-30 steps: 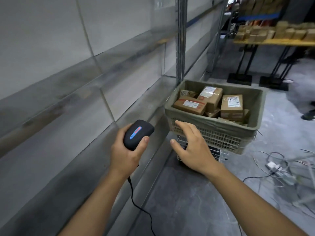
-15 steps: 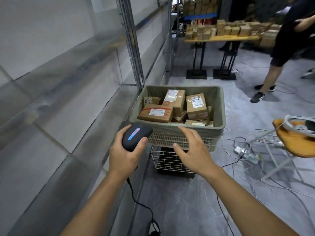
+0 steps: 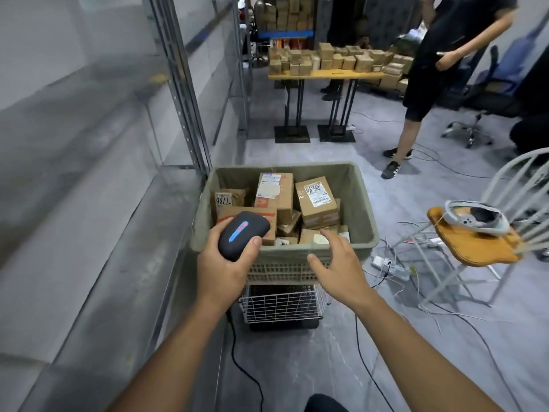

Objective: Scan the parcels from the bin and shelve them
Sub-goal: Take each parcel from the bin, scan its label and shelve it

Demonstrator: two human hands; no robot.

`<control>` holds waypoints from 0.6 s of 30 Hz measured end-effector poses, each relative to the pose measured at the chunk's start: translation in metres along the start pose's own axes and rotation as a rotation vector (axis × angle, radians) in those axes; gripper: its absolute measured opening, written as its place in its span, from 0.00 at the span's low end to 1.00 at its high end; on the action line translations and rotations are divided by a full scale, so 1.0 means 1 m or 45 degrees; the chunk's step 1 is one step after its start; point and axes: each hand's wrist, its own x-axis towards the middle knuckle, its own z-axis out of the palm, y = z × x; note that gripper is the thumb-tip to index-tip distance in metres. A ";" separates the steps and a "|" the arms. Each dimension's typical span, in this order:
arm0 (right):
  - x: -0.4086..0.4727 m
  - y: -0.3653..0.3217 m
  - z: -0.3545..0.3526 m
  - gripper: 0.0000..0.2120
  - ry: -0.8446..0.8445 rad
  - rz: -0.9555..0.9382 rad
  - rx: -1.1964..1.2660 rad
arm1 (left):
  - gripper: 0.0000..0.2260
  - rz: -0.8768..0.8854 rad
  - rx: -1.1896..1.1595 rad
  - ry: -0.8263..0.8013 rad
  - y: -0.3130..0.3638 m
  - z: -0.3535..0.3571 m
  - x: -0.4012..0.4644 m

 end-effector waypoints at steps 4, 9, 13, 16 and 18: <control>0.037 0.019 0.009 0.30 -0.002 0.124 -0.003 | 0.24 -0.034 0.001 -0.073 -0.017 0.018 0.033; 0.102 0.050 0.015 0.33 -0.011 0.246 -0.026 | 0.23 -0.095 0.017 -0.135 -0.036 0.057 0.077; 0.158 0.075 0.020 0.35 -0.034 0.312 -0.033 | 0.24 -0.153 0.040 -0.151 -0.045 0.095 0.111; 0.198 0.090 0.026 0.36 -0.075 0.325 -0.045 | 0.22 -0.169 0.068 -0.160 -0.050 0.121 0.134; 0.221 0.098 0.031 0.37 -0.102 0.340 -0.084 | 0.23 -0.226 0.051 -0.152 -0.054 0.135 0.147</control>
